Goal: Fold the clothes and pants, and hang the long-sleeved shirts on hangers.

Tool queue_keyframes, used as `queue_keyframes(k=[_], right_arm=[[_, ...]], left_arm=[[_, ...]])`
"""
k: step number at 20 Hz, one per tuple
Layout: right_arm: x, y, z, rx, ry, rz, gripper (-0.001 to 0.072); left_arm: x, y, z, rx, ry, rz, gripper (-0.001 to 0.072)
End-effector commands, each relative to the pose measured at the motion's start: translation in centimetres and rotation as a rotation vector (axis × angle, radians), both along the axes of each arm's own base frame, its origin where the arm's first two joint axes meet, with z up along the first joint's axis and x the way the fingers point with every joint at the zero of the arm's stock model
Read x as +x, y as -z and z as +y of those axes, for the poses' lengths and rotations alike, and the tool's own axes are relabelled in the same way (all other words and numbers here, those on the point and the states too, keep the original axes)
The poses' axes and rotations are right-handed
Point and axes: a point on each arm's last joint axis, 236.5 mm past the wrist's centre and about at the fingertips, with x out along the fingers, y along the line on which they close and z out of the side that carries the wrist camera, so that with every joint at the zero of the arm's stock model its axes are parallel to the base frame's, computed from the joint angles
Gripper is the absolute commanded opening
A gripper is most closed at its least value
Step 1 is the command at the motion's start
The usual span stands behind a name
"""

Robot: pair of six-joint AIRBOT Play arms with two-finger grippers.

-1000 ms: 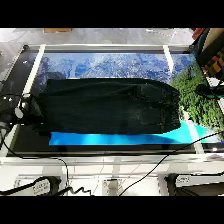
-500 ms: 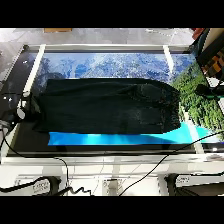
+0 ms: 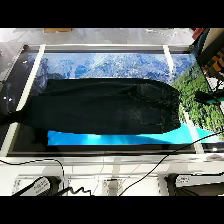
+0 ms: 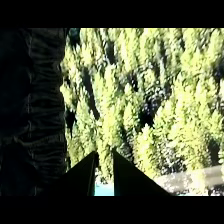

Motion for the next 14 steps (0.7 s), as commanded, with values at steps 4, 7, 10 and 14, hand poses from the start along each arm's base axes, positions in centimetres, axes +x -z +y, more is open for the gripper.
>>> queue_keyframes(k=[4,7,10,14], right_arm=[[-2.1,-1.3,1.5,0.044,-0.006,0.055,0.0131],[-2.7,-4.2,1.7,0.013,-0.005,0.014,0.0131],[-5.0,-6.6,1.2,-0.065,-0.016,0.040,0.0124],[-10.2,-6.6,-0.1,-0.087,-0.006,0.182,0.0032]], left_arm=[[-4.5,3.4,2.9,-0.094,-0.163,0.080,0.0045],[-4.6,3.8,2.9,-0.100,-0.162,0.090,0.0378],[-5.3,3.9,3.2,-0.107,-0.177,0.102,0.0697],[-8.4,4.9,3.7,-0.165,-0.244,0.168,0.0538]])
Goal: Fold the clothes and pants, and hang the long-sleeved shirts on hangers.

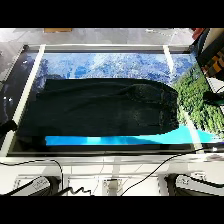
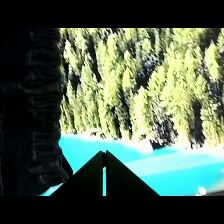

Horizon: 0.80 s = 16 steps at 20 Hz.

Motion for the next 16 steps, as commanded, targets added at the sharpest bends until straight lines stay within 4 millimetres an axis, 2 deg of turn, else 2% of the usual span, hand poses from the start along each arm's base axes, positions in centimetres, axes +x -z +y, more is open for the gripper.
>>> queue_keyframes(k=[1,2,4,6,8,9,10,11,12,13,14,15,16], right_arm=[[-5.4,0.3,-1.1,0.009,0.038,0.121,0.0032],[-6.7,0.9,-1.0,0.047,0.062,0.115,0.0032],[-8.8,2.0,1.3,0.170,0.036,0.048,0.0032],[-9.5,3.0,4.0,0.307,0.078,-0.080,0.0032],[-9.3,4.6,6.0,0.433,0.202,-0.171,0.0040],[-9.4,5.9,6.4,0.485,0.299,-0.173,0.0176],[-9.7,7.6,7.2,0.537,0.392,-0.144,0.0510],[-10.0,9.1,8.1,0.578,0.456,-0.108,0.0685],[-10.5,10.6,9.4,0.606,0.478,-0.070,0.0663],[-10.7,12.0,10.3,0.609,0.479,-0.050,0.0552],[-10.7,13.1,11.0,0.599,0.482,-0.045,0.0365],[-10.4,14.1,11.6,0.592,0.497,-0.055,0.0377],[-9.8,14.8,11.8,0.589,0.522,-0.083,0.0387]], left_arm=[[-2.4,0.5,0.7,-0.039,-0.057,0.041,0.0537],[-2.9,0.4,1.1,-0.038,-0.073,0.039,0.0537],[-3.5,0.2,1.7,-0.032,-0.096,0.033,0.0537],[-3.7,0.1,2.0,-0.029,-0.105,0.029,0.0537],[-3.5,0.1,2.1,-0.025,-0.104,0.022,0.0539],[-3.5,0.1,2.1,-0.027,-0.106,0.020,0.0543],[-3.5,0.1,2.1,-0.027,-0.106,0.021,0.0543],[-3.5,0.1,2.0,-0.029,-0.106,0.023,0.0544],[-3.5,0.1,1.9,-0.036,-0.109,0.021,0.0544],[-3.4,0.2,1.7,-0.046,-0.112,0.017,0.0544],[-3.2,0.3,1.4,-0.065,-0.121,0.007,0.0545],[-3.0,0.5,1.0,-0.088,-0.130,-0.003,0.0551],[-2.7,0.6,0.5,-0.115,-0.142,-0.019,0.0634]])
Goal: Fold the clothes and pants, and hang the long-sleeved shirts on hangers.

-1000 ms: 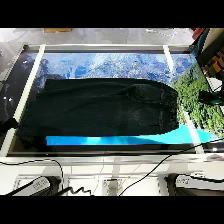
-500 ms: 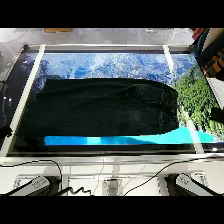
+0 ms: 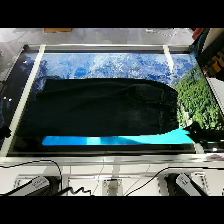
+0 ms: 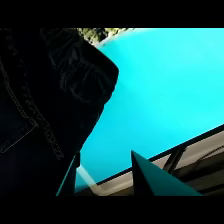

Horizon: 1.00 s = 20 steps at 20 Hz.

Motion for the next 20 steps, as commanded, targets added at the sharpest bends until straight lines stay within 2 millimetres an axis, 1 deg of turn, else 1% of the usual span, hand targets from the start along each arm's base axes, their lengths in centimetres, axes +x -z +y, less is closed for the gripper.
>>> queue_keyframes(k=[1,3,4,5,7,8,10,11,12,13,14,15,16,17,18,19,20], right_arm=[[1.4,3.2,1.4,0.009,0.156,-0.037,0.0387],[2.5,3.8,1.3,-0.012,0.199,-0.068,0.0393],[2.8,4.2,1.4,-0.015,0.205,-0.066,0.0469],[3.1,4.5,1.6,-0.003,0.215,-0.063,0.0513],[3.6,5.6,2.1,0.012,0.218,-0.051,0.0508],[4.0,6.0,2.4,0.000,0.193,-0.059,0.0483],[5.1,6.0,2.6,-0.034,0.152,-0.109,0.0474],[5.6,5.8,2.3,-0.062,0.135,-0.135,0.0448],[5.9,5.6,1.9,-0.079,0.141,-0.151,0.0441],[5.9,5.7,1.5,-0.098,0.142,-0.156,0.0420],[6.0,5.7,1.3,-0.106,0.145,-0.157,0.0326],[6.0,5.7,1.3,-0.107,0.146,-0.158,0.0269],[6.0,5.7,1.3,-0.109,0.144,-0.158,0.0241],[6.0,5.7,1.3,-0.117,0.127,-0.163,0.0158],[5.9,5.6,1.5,-0.117,0.111,-0.165,0.0091],[5.9,5.6,1.9,-0.119,0.081,-0.170,0.0039],[5.8,5.5,2.2,-0.119,0.057,-0.176,0.0033]], left_arm=[[1.0,0.3,-1.4,-0.082,-0.042,-0.056,0.0710],[1.8,0.4,-2.3,-0.136,-0.069,-0.097,0.0710],[2.1,0.6,-2.7,-0.162,-0.081,-0.112,0.0709],[2.4,0.7,-3.1,-0.187,-0.092,-0.124,0.0709],[2.8,1.1,-3.9,-0.236,-0.110,-0.142,0.0710],[3.0,1.2,-4.3,-0.263,-0.119,-0.150,0.0709],[3.2,1.4,-5.0,-0.298,-0.128,-0.156,0.0708],[3.2,1.4,-5.0,-0.300,-0.126,-0.154,0.0706],[3.2,1.5,-5.1,-0.304,-0.124,-0.151,0.0706],[3.1,1.5,-5.3,-0.310,-0.123,-0.146,0.0706],[2.9,1.6,-5.5,-0.320,-0.121,-0.139,0.0706],[2.8,1.6,-5.8,-0.330,-0.120,-0.132,0.0706],[2.7,1.7,-6.0,-0.339,-0.118,-0.125,0.0706],[2.5,1.8,-6.3,-0.351,-0.115,-0.116,0.0706],[2.4,1.8,-6.5,-0.360,-0.116,-0.111,0.0705],[2.1,1.9,-6.6,-0.372,-0.119,-0.106,0.0705],[1.8,1.9,-6.8,-0.386,-0.122,-0.097,0.0704]])
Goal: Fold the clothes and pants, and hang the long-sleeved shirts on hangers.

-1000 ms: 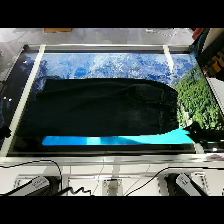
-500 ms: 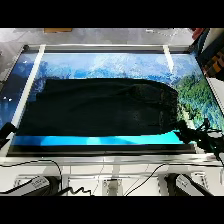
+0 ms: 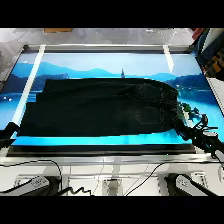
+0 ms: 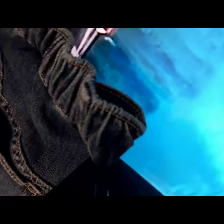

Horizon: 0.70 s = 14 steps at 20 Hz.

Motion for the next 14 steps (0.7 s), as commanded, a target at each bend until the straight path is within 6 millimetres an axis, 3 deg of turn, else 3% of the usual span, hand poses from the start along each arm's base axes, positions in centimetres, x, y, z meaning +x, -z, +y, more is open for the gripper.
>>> queue_keyframes(k=[1,4,9,11,14], right_arm=[[0.1,-0.5,0.7,-0.018,-0.065,-0.024,0.0033],[0.4,-1.2,0.5,-0.038,-0.073,-0.046,0.0033],[0.4,-1.5,0.6,-0.040,-0.081,-0.052,0.0033],[0.4,-1.5,0.6,-0.040,-0.081,-0.052,0.0033],[0.2,-1.5,1.3,-0.019,-0.103,-0.047,0.0033]], left_arm=[[-1.1,0.3,-1.0,-0.057,0.012,0.030,0.0699],[-2.6,0.4,-1.3,-0.123,0.009,0.037,0.0681],[-0.7,-0.7,0.2,-0.200,-0.064,-0.168,0.0679],[-0.5,0.3,0.7,-0.207,-0.090,-0.171,0.0677],[-0.2,3.0,-0.1,-0.254,-0.078,-0.137,0.0672]])
